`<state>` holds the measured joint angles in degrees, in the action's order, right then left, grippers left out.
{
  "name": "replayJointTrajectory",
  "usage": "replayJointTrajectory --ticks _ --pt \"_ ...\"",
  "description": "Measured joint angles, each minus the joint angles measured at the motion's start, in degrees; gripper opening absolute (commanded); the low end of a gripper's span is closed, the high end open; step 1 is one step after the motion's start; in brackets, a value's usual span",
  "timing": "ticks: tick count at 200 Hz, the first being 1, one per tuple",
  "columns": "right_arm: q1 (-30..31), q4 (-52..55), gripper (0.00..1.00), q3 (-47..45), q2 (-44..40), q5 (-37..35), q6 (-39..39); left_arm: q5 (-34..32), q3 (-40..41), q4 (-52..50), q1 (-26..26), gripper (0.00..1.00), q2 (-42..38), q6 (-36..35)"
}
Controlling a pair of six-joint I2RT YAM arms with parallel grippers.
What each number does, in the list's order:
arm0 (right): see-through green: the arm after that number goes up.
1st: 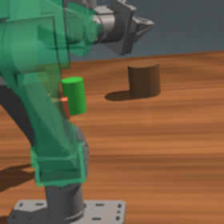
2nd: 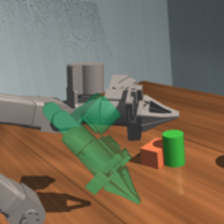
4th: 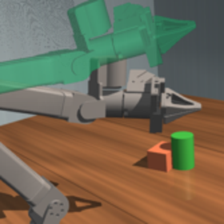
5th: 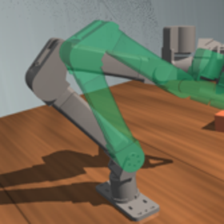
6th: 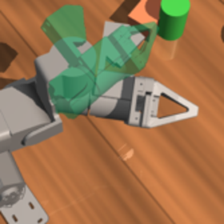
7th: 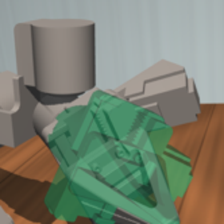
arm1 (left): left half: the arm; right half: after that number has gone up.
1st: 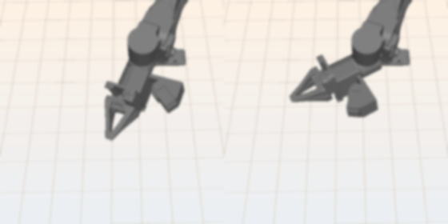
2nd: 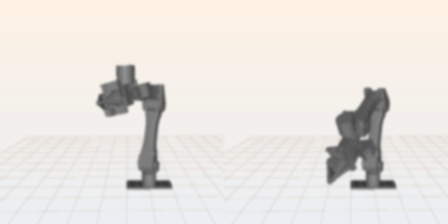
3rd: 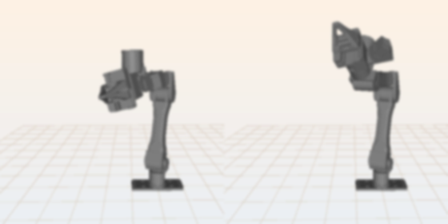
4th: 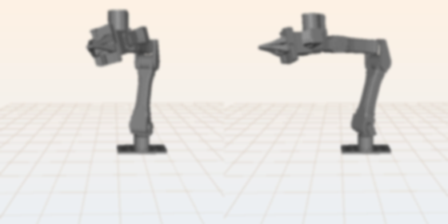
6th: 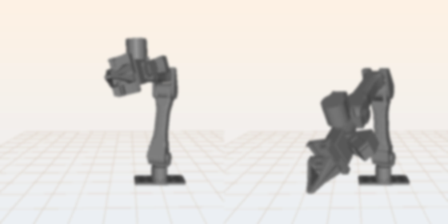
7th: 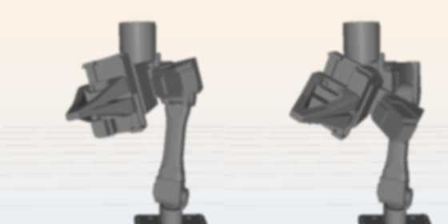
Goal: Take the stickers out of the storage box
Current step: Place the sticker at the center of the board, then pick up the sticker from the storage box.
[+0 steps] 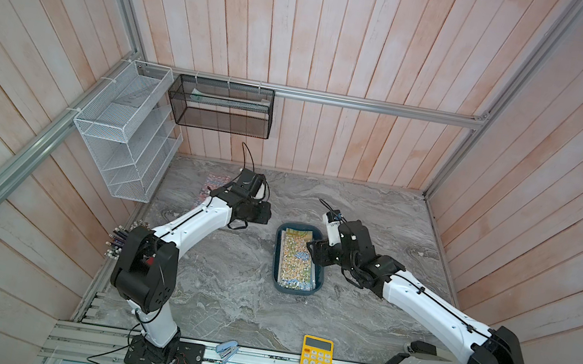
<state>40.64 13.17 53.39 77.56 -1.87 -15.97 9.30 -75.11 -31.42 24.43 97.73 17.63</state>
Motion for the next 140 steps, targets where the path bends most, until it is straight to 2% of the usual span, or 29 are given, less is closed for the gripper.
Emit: replayJointTrajectory --ticks 8,28,48,120,140 --pt "0.5 0.6 0.55 0.0 1.0 -0.8 -0.6 0.3 1.2 0.1 1.4 0.47 0.2 0.3" --pt "1.4 1.5 0.25 0.0 3.7 -2.1 -1.6 1.1 2.1 0.3 4.7 0.44 1.2 1.1" --pt "1.6 1.8 0.13 0.0 6.4 -2.8 -2.3 1.6 2.1 1.3 6.9 0.38 2.1 1.9" --pt "1.6 1.8 0.09 4.5 18.1 -6.3 -2.5 0.7 3.3 1.8 7.6 0.37 4.4 4.0" --pt "1.6 0.7 0.09 5.3 20.5 -6.4 -2.5 0.7 4.2 1.9 7.9 0.23 4.6 5.5"
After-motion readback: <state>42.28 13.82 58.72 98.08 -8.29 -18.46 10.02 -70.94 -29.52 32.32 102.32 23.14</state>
